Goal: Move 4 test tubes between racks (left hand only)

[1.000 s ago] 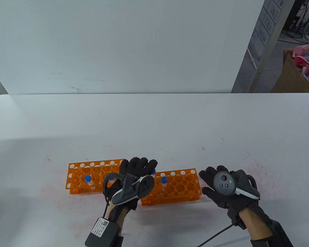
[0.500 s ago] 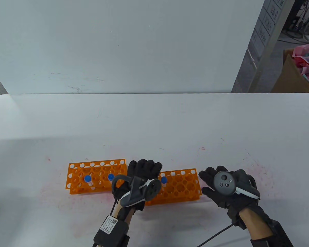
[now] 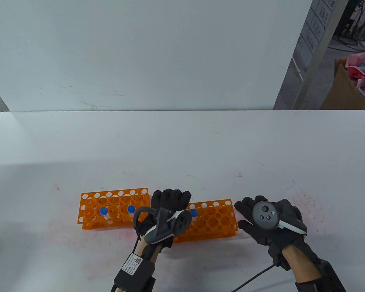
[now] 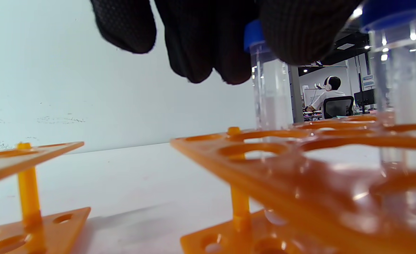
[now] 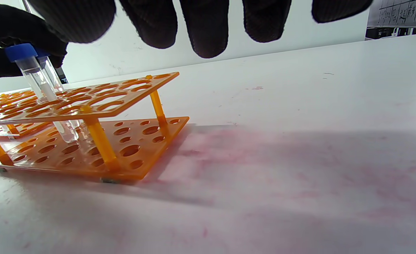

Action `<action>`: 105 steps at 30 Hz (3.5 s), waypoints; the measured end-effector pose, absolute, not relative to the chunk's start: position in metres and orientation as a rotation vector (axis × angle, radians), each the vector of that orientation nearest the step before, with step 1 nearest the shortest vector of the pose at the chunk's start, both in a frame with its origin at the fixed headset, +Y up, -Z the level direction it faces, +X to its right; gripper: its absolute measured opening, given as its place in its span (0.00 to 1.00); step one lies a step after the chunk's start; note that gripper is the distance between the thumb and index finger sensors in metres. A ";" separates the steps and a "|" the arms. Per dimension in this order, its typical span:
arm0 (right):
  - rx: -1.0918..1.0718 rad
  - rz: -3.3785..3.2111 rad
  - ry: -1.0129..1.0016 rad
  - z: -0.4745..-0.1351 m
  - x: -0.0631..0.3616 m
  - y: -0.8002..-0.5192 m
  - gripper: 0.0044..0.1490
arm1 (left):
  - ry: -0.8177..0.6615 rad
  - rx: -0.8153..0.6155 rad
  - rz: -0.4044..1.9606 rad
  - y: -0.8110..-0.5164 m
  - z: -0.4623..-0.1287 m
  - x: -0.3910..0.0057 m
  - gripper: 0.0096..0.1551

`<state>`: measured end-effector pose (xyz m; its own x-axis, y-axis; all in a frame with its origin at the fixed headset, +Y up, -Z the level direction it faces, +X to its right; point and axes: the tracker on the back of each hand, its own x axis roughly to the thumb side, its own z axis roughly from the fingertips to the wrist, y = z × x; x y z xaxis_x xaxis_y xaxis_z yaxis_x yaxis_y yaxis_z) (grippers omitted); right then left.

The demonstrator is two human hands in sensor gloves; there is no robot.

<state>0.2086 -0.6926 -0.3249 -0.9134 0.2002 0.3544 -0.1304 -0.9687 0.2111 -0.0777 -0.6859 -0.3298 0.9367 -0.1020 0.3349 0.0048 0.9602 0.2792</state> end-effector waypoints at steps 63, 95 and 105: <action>0.578 2.917 0.232 -0.325 0.208 -0.690 0.41 | -0.076 0.314 0.204 -0.654 -0.343 -0.196 0.29; 0.575 2.918 0.228 -0.324 0.210 -0.688 0.41 | -0.109 0.155 0.137 -0.673 -0.351 -0.185 0.26; 0.575 2.921 0.230 -0.324 0.210 -0.687 0.40 | -0.108 0.164 0.116 -0.673 -0.350 -0.184 0.26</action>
<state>0.2101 -0.6874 -0.3236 -0.9140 0.1816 0.3627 -0.1226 -0.9761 0.1796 -0.1842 -0.6727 -0.3505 0.9875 0.1062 0.1162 -0.1237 0.9800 0.1560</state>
